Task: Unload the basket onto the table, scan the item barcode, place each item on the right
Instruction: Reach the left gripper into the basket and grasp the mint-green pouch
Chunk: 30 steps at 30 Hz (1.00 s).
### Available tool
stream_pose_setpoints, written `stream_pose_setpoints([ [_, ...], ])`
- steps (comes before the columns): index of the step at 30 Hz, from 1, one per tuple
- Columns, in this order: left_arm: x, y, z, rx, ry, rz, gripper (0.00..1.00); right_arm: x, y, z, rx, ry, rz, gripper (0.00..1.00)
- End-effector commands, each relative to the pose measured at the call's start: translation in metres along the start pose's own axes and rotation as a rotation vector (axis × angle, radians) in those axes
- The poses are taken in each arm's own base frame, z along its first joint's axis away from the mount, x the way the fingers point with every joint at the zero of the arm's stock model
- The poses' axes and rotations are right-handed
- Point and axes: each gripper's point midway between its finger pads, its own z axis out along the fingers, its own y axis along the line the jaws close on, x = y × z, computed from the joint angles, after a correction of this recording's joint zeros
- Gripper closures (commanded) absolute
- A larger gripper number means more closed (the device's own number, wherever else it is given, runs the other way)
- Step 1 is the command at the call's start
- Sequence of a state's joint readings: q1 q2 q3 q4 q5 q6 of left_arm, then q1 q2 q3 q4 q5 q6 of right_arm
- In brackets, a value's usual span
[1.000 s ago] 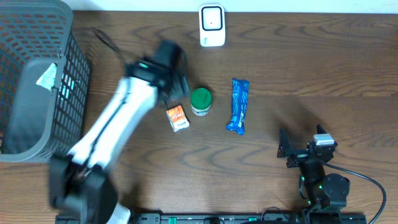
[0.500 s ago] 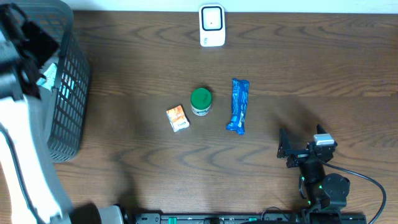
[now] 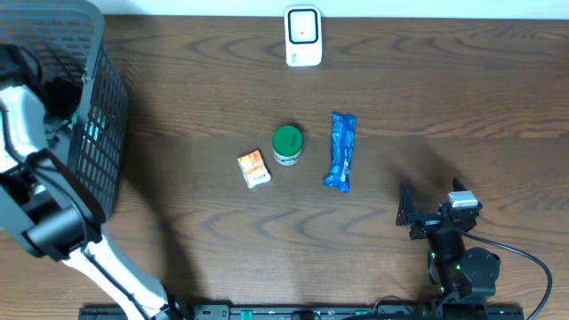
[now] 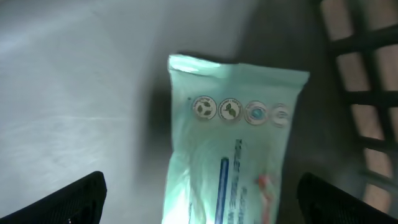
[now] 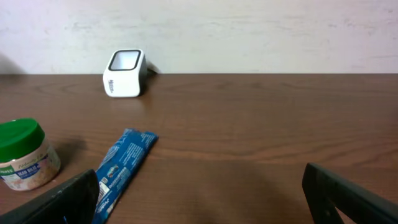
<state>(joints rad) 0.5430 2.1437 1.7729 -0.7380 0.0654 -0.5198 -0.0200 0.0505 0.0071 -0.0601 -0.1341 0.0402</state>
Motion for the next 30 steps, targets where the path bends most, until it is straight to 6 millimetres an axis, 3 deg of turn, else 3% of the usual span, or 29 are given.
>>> stream_pose_setpoints([
  [1,0.016,0.006,0.033,-0.031,0.063,0.011,0.02,0.001,0.002,0.0,-0.007,0.002,-0.012,0.01],
  [4,0.03,0.016,0.054,-0.068,0.117,0.01,0.04,0.001,0.002,0.0,-0.007,0.002,-0.013,0.01],
  [5,0.036,0.02,0.06,-0.085,0.143,0.009,0.21,0.001,0.002,0.0,-0.007,0.002,-0.013,0.01],
  [7,0.044,0.027,0.062,-0.109,0.177,0.01,0.73,0.001,0.002,0.0,-0.007,0.002,-0.012,0.01],
  [9,0.042,0.028,0.053,-0.107,0.174,0.012,0.91,0.001,0.002,0.0,-0.007,0.002,-0.012,0.01],
  [11,0.025,0.026,0.024,-0.081,0.125,-0.001,0.93,0.001,0.002,0.0,-0.007,0.002,-0.013,0.01],
  [12,0.013,0.024,0.003,-0.059,0.085,-0.01,0.93,0.001,0.002,0.0,-0.007,0.002,-0.012,0.01],
  [13,-0.018,0.017,-0.064,0.019,-0.056,-0.03,0.92,0.001,0.002,0.0,-0.007,0.002,-0.012,0.01],
  [14,-0.028,0.015,-0.094,0.052,-0.118,-0.038,0.92,0.001,0.002,0.0,-0.007,0.002,-0.012,0.01],
  [15,-0.034,0.013,-0.118,0.08,-0.166,-0.042,0.93,0.001,0.002,0.0,-0.007,0.002,-0.013,0.01],
  [16,-0.043,0.011,-0.162,0.129,-0.253,-0.05,0.92,0.001,0.002,0.0,-0.007,0.002,-0.012,0.01],
  [18,-0.047,0.006,-0.223,0.203,-0.373,-0.048,0.92,0.001,0.002,0.0,-0.007,0.002,-0.012,0.01],
  [19,-0.043,0.001,-0.271,0.274,-0.457,-0.037,0.92,0.001,0.002,0.0,-0.007,0.002,-0.012,0.01],
  [20,-0.037,-0.004,-0.296,0.323,-0.496,-0.024,0.92,0.001,0.002,0.0,-0.007,0.002,-0.013,0.01],
  [21,-0.023,-0.013,-0.334,0.41,-0.541,0.008,0.92,0.001,0.002,0.0,-0.007,0.002,-0.013,0.01],
  [22,-0.004,-0.025,-0.366,0.497,-0.564,0.051,0.92,0.001,0.002,0.0,-0.007,0.002,-0.013,0.01],
  [24,0.044,-0.051,-0.407,0.645,-0.553,0.196,0.92,0.001,0.002,0.0,-0.007,0.002,-0.012,0.01],
  [25,0.058,-0.058,-0.413,0.676,-0.539,0.241,0.92,0.001,0.002,0.0,-0.007,0.002,-0.012,0.01],
  [27,0.114,-0.081,-0.416,0.738,-0.448,0.419,0.91,0.001,0.002,0.0,-0.007,0.002,-0.012,0.01],
  [30,0.178,-0.098,-0.381,0.7,-0.277,0.608,0.87,0.001,0.002,0.0,-0.007,0.002,-0.012,0.01],
])
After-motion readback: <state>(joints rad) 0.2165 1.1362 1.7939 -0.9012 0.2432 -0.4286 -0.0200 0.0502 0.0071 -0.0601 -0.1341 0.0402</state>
